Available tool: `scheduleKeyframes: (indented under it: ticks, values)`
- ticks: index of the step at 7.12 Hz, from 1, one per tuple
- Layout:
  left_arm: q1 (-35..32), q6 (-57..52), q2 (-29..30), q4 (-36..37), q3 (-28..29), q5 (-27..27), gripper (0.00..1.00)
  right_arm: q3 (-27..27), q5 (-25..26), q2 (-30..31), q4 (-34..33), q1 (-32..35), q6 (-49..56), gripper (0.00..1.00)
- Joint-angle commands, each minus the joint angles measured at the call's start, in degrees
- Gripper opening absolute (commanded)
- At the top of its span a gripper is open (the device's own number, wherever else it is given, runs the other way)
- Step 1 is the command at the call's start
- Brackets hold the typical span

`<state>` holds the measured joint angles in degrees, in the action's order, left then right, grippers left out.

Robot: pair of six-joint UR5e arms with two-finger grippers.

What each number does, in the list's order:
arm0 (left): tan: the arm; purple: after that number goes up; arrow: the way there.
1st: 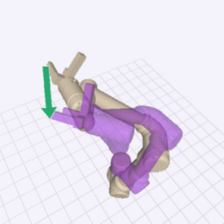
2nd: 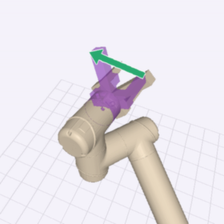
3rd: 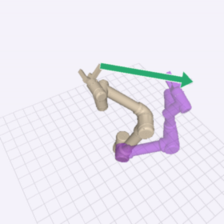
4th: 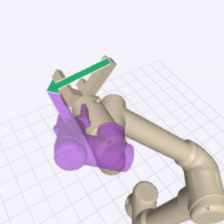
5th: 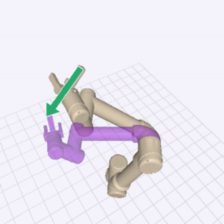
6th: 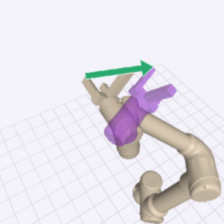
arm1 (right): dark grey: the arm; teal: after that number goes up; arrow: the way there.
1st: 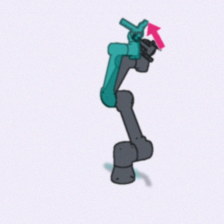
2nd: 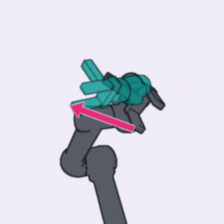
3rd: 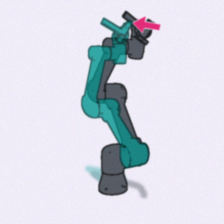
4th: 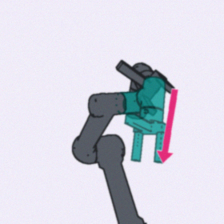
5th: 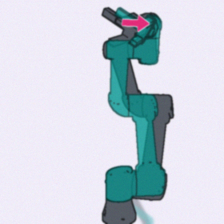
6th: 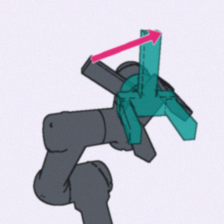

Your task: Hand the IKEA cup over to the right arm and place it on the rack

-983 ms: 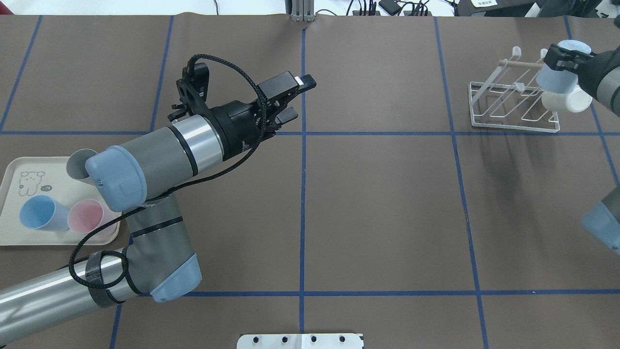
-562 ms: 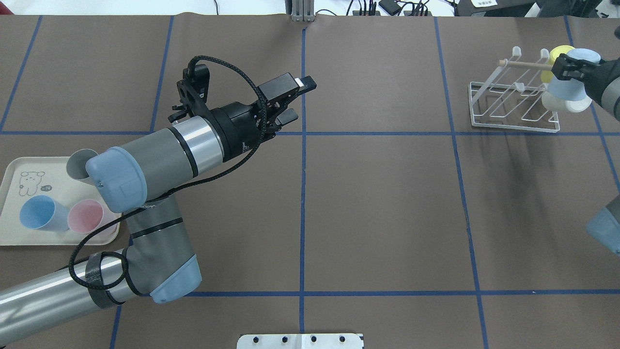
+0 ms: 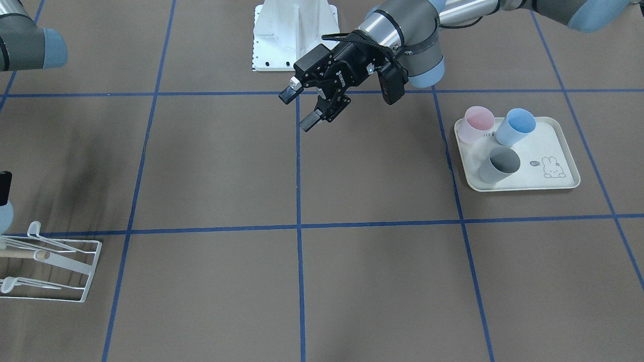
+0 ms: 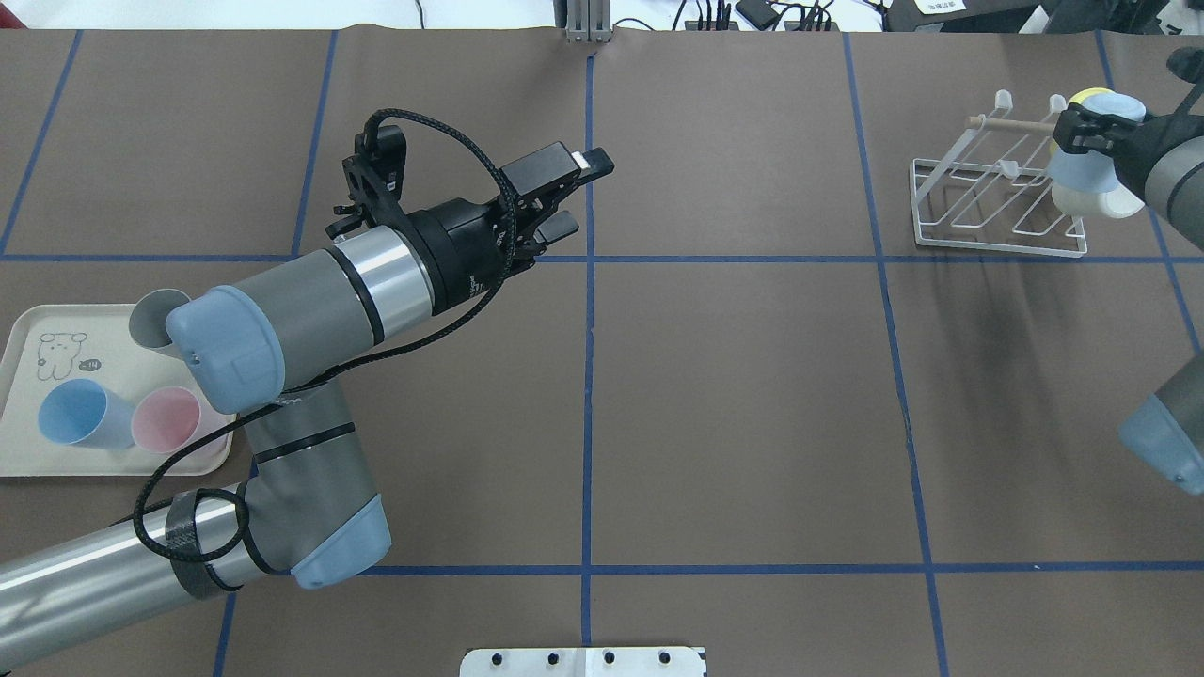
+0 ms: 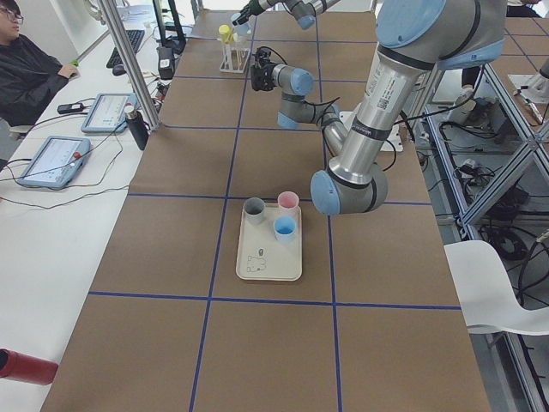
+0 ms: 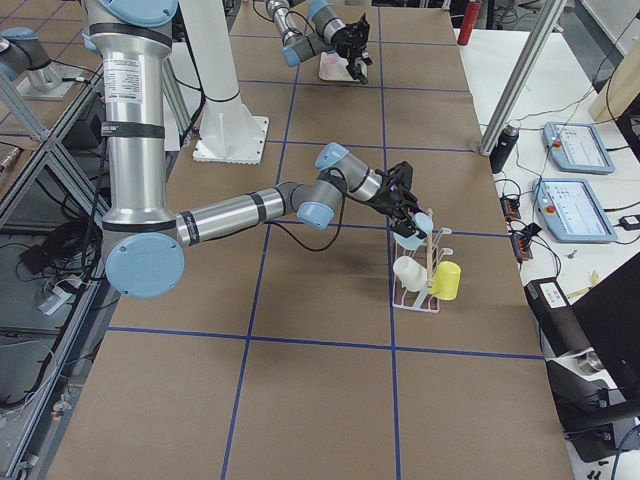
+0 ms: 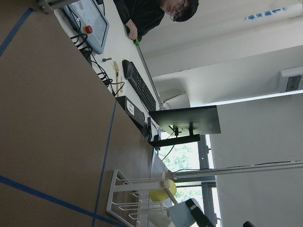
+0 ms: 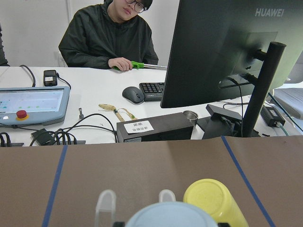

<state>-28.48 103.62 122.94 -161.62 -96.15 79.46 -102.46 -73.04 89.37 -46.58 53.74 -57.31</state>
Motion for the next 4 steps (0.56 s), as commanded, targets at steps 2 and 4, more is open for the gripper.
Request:
scheduleKeyframes:
  ticks: [2, 4]
  values:
    - [0.0, 0.0, -0.07, -0.1, 0.18, 0.0, 1.0, 2.87, 0.36, -1.21, 0.18, -0.39, -0.09, 0.0]
    - [0.09, 0.09, -0.07, -0.1, 0.0, 0.0, 1.0, 3.14, 1.76, -1.21, 0.18, -1.97, -0.09, 0.0]
